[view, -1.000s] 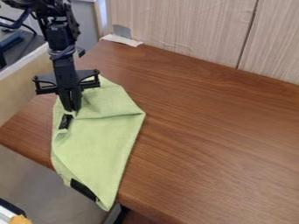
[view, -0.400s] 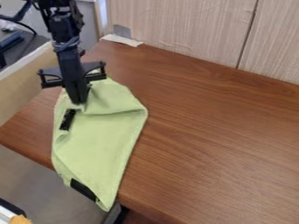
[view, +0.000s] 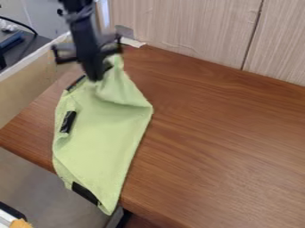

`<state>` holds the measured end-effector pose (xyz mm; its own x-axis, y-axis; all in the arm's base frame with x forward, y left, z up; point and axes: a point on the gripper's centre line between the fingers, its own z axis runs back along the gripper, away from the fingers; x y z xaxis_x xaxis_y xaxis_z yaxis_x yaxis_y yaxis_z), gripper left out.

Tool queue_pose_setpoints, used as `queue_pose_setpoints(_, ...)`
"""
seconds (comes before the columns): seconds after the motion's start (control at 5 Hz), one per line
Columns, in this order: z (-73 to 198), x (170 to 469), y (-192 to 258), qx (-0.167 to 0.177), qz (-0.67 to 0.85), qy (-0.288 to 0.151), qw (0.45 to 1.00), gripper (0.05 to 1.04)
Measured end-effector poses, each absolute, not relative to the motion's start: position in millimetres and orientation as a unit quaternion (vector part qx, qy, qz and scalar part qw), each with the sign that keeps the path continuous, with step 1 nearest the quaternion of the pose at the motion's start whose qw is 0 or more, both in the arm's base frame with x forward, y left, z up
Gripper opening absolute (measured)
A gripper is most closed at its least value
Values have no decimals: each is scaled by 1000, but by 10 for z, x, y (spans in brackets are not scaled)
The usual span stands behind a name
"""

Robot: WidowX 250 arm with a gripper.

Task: Take and unfold the green cloth

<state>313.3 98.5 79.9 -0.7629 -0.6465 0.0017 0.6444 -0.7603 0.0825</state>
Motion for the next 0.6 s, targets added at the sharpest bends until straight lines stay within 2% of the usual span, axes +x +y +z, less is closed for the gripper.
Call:
queue_pose_setpoints(0.2, 951, 3436, 842, 24, -942, -47, 333, 56)
queue_pose_setpoints(0.6, 839, 4008, 870, 28, -939, -34, 340, 56)
